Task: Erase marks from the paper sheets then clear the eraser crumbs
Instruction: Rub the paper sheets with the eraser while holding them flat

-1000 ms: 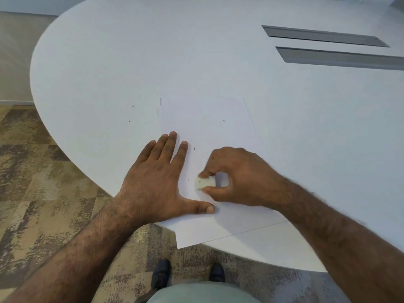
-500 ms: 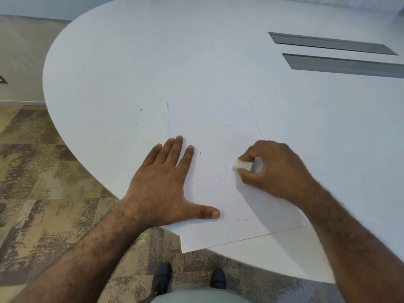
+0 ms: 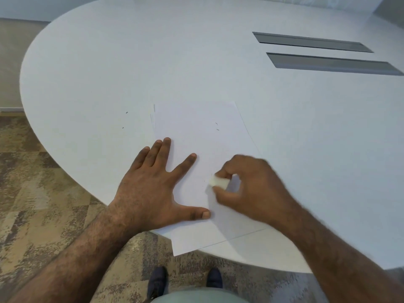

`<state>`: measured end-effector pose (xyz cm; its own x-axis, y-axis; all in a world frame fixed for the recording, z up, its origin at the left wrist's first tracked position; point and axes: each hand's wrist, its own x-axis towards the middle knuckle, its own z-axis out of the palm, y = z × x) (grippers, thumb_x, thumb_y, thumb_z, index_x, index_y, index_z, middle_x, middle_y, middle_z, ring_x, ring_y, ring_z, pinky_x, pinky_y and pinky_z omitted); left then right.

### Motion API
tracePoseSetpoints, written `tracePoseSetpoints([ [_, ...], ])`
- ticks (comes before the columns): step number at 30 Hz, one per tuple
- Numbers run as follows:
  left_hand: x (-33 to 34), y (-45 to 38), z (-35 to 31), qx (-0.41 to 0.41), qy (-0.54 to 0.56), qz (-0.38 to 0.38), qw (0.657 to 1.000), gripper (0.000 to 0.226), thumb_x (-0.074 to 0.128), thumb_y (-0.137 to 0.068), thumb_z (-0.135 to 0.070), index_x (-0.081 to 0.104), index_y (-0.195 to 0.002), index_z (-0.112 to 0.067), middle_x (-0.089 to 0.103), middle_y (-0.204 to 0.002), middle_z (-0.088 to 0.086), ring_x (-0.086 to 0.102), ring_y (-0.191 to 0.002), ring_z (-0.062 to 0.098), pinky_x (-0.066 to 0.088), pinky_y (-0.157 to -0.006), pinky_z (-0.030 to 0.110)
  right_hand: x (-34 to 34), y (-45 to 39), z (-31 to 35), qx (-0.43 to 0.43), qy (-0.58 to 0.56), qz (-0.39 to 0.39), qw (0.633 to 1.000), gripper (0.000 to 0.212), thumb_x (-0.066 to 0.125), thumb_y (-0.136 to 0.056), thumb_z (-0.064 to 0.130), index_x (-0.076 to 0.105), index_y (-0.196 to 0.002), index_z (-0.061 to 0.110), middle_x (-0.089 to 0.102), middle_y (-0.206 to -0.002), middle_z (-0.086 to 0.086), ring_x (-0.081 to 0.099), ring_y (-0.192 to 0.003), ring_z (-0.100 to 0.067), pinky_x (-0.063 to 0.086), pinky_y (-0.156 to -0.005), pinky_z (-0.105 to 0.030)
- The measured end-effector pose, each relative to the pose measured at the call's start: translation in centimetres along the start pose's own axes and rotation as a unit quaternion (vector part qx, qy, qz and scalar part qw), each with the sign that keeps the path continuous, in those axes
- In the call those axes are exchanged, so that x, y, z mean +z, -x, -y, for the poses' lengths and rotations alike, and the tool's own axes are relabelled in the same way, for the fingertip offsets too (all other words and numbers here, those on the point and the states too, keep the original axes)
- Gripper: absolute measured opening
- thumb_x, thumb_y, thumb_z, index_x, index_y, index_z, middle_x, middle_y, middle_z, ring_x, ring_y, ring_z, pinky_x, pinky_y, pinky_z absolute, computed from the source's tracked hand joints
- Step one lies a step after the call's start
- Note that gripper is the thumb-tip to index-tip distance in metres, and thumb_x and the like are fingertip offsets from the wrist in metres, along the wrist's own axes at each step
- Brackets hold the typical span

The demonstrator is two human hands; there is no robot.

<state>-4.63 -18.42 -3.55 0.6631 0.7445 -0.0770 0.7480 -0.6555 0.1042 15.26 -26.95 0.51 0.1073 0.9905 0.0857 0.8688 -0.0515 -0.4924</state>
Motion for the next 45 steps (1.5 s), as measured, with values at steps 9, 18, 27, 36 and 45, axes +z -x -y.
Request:
tracePoseSetpoints([
  [9,-0.1,0.1,-0.1,0.010,-0.004,-0.001,1.000,0.107,0.004,-0.049,-0.108,-0.030,-0.139,-0.060,-0.032,-0.159,0.013,-0.028,-0.148,0.026,-0.011,-0.122,0.046,1.4,-0.1,-0.7,0.028,0.023,-0.029,0.999,0.033,0.060,-0.066,0.054,0.067,-0.086,0.028,0.066,-0.087,0.009,0.062,-0.085,-0.015,0.052,-0.073,-0.036],
  [18,-0.4,0.0,-0.3,0.008,-0.011,0.007,1.000,0.107,-0.001,-0.046,-0.108,-0.032,-0.136,-0.061,-0.036,-0.157,0.012,-0.031,-0.147,0.025,-0.014,-0.122,0.044,0.7,-0.8,-2.3,0.066,0.006,-0.049,0.997,0.034,0.061,-0.065,0.056,0.067,-0.084,0.029,0.067,-0.088,0.010,0.063,-0.085,-0.013,0.052,-0.073,-0.035],
  [27,-0.4,0.0,-0.3,0.009,-0.003,-0.001,1.000,0.105,0.000,-0.046,-0.109,-0.029,-0.137,-0.063,-0.036,-0.157,0.012,-0.032,-0.146,0.024,-0.015,-0.121,0.043,0.2,-2.0,-3.6,0.077,0.027,-0.087,0.993,0.028,0.065,-0.069,0.051,0.068,-0.084,0.026,0.068,-0.089,0.007,0.064,-0.088,-0.017,0.052,-0.075,-0.037],
  [36,-0.2,0.0,-0.4,0.008,0.007,-0.007,1.000,0.105,0.003,-0.046,-0.109,-0.026,-0.137,-0.065,-0.037,-0.157,0.011,-0.033,-0.145,0.023,-0.014,-0.122,0.043,0.1,-1.6,-4.3,0.071,0.031,-0.099,0.992,0.026,0.065,-0.070,0.051,0.067,-0.082,0.029,0.068,-0.086,0.008,0.063,-0.085,-0.016,0.051,-0.073,-0.035],
  [45,-0.1,0.0,-0.5,0.005,0.009,-0.007,1.000,0.105,0.005,-0.046,-0.109,-0.026,-0.136,-0.066,-0.038,-0.156,0.009,-0.035,-0.144,0.022,-0.015,-0.121,0.043,0.3,-1.4,-4.4,0.053,0.000,-0.125,0.991,0.029,0.063,-0.066,0.055,0.066,-0.081,0.030,0.068,-0.082,0.011,0.064,-0.080,-0.013,0.053,-0.071,-0.034],
])
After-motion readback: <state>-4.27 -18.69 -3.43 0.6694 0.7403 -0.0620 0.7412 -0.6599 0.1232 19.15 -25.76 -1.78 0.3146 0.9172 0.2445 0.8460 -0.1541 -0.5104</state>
